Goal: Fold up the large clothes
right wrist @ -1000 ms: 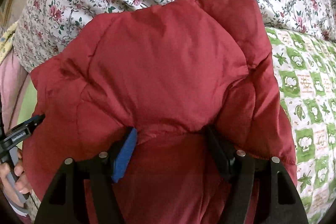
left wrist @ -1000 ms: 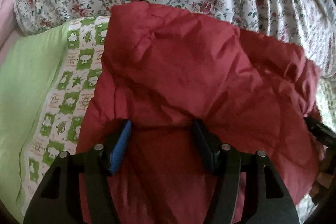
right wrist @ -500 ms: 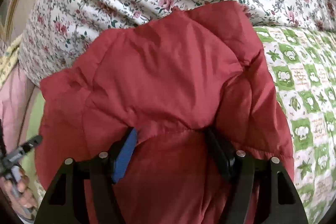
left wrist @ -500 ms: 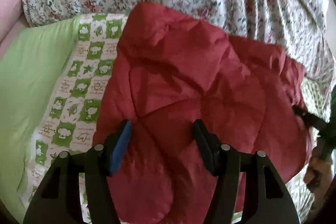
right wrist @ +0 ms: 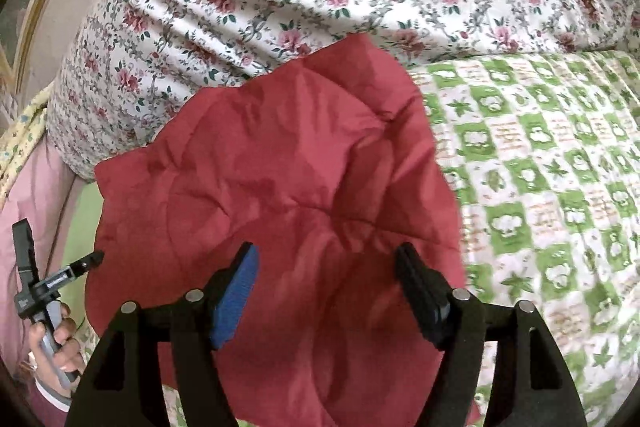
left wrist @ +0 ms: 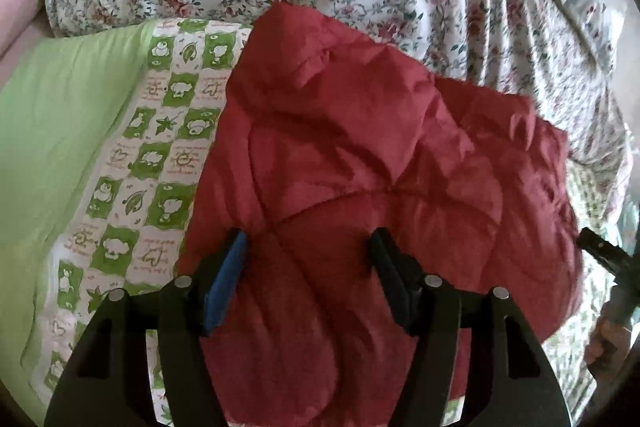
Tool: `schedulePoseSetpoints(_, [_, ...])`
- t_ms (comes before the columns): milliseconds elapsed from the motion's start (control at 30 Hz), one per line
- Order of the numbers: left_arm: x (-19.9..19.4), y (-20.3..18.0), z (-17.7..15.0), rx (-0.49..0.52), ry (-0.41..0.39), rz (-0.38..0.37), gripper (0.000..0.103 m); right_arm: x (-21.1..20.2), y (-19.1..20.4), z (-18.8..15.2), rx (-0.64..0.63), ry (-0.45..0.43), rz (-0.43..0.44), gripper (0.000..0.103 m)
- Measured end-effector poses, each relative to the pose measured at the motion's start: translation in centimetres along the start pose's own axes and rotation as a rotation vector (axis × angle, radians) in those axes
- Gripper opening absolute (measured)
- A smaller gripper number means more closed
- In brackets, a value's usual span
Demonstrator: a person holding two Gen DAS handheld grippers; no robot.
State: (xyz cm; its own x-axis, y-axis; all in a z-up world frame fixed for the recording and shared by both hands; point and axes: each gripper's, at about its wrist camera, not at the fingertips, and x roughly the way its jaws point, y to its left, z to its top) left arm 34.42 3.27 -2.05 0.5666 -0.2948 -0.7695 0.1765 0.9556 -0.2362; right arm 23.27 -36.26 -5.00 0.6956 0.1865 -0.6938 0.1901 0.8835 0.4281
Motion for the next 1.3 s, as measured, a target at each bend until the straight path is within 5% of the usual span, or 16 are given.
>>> schedulePoseSetpoints(433, [-3.5,4.6,-1.3,-0.064,-0.032,-0.095,0.08,-1.0,-4.7,-0.6,0.11,0.01,0.025,0.086])
schedulePoseSetpoints(933, [1.4,10.5,-2.4,-0.34,0.078,-0.315,0.08,1.8,-7.8,-1.3,0.257,0.067,0.166,0.088])
schedulePoseSetpoints(1300, [4.6,9.0,-1.4,-0.375,0.125,-0.365,0.087,5.6,-6.7,-0.5,0.284,0.115,0.203,0.088])
